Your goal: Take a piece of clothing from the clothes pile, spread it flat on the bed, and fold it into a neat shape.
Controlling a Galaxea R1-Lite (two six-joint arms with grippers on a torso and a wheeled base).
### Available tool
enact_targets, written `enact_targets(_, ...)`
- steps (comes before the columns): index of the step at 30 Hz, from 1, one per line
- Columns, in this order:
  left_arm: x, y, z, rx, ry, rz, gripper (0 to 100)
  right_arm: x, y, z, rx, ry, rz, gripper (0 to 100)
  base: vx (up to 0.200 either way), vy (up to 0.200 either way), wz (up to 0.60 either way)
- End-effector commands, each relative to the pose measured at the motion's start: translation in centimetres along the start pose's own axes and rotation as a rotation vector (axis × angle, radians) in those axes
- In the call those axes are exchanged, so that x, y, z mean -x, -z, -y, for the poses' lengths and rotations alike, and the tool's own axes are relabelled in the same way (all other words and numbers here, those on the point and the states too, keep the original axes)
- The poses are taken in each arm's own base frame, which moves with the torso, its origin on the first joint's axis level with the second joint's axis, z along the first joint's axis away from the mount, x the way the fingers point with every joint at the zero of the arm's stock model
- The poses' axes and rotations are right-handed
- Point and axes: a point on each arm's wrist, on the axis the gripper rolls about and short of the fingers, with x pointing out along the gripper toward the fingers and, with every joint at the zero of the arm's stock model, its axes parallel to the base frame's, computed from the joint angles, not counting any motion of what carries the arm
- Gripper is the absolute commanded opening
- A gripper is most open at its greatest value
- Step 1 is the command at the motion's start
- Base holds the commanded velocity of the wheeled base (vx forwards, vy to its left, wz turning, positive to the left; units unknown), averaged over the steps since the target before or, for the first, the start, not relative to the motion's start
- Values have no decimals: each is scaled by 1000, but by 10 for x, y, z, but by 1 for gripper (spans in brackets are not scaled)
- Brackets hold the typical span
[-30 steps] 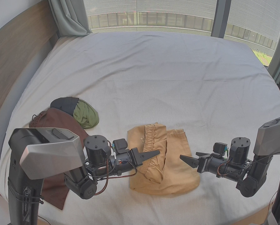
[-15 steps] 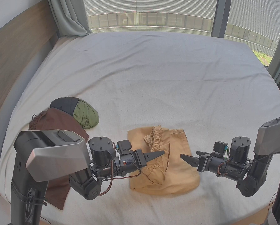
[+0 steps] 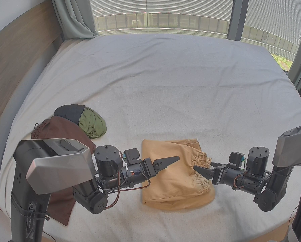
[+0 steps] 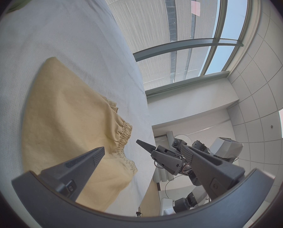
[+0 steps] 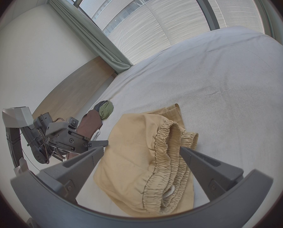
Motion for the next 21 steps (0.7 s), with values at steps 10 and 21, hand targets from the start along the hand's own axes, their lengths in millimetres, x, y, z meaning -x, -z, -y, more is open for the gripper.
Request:
enact_targets(10,22,-14,3,-44,-45,55,100,-3,9,-25,-57,-78,-37,100,0,0,0)
enact_targets(21,41,-14,-3,-136,-103,57,100,-9,25,-24,-71,-71,-99,100,0,0,0)
